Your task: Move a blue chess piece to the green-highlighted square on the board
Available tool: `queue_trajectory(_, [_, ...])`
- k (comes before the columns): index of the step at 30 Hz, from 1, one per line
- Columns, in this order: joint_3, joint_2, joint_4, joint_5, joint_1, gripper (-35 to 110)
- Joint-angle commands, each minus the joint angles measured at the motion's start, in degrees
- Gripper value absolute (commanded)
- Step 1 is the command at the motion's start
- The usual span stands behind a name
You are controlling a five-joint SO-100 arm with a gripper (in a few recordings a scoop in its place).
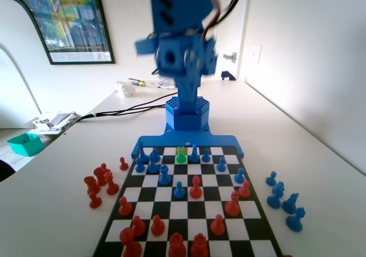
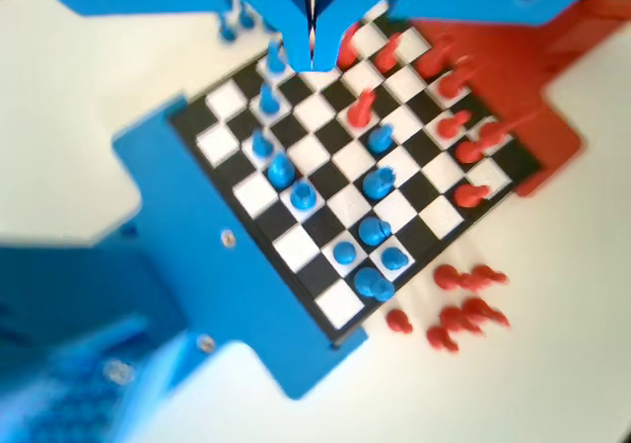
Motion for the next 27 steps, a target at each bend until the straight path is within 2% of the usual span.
queue_trajectory(1, [-8.9, 9.9, 6.9, 15.9, -2.2, 1])
queue_trajectory(3, [-11.5, 13.0, 9.0, 24.1, -3.1, 1])
queue_trajectory(9, [-13.7, 24.5, 14.5, 36.1, -3.4, 1])
queue_trajectory(17, [-0.8, 40.6, 8.3, 41.0, -2.5, 1])
queue_trajectory(23, [9.2, 49.1, 3.4, 41.0, -1.6, 1])
queue_trajectory(27, [10.3, 51.9, 3.1, 40.9, -1.2, 1])
